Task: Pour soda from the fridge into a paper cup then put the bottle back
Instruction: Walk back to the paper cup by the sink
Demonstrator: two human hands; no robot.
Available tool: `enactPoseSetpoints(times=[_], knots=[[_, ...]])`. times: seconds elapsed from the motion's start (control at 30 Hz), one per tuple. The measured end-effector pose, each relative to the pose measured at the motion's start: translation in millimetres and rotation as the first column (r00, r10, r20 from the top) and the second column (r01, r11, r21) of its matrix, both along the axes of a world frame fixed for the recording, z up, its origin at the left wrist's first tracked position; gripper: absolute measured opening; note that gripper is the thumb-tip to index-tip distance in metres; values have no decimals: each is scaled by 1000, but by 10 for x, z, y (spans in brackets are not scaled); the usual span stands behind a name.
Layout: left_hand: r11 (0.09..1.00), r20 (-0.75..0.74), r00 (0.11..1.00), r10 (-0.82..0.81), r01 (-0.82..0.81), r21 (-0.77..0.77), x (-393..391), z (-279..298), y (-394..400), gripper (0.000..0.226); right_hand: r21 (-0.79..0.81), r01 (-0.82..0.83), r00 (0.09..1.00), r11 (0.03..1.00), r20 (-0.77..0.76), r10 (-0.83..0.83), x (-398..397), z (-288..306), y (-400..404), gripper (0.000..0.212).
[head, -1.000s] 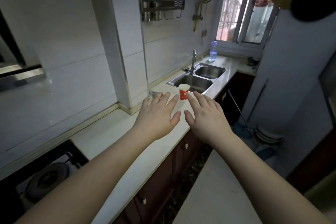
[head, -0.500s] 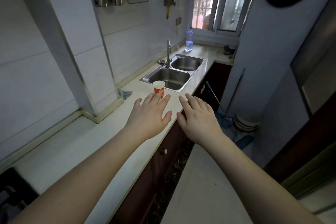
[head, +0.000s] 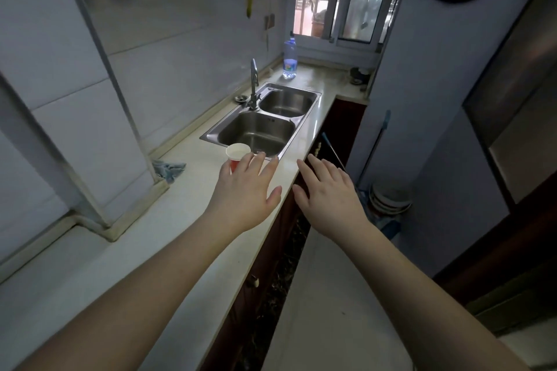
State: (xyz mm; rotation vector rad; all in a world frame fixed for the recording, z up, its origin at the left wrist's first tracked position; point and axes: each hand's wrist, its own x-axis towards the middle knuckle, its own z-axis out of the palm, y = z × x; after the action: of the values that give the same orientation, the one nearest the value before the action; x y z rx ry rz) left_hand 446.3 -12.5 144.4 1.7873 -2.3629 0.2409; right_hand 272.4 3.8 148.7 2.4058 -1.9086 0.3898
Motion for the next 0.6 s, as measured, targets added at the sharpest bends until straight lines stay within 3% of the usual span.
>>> enactPoseSetpoints(times=[0.17,0.3,0.47,0.6], knots=[[999,43,999,13,-15,36,-131,-197,-414,62,20,-17,1000,1000,10,17,-90,-146,-453,57],[995,84,995,56,-62,75,-261,-340,-804,64,6,-64,998,998,20,64,-207,-347,-896,72],[980,92,985,148,-159,120,-466,-532,-1308,64,58,-141,990,988,13,141,-452,-565,-1549,57],[959,80,973,214,-225,172,-685,-657,-1561,64,47,-216,976,975,-15,217,-621,-658,-1988,59]])
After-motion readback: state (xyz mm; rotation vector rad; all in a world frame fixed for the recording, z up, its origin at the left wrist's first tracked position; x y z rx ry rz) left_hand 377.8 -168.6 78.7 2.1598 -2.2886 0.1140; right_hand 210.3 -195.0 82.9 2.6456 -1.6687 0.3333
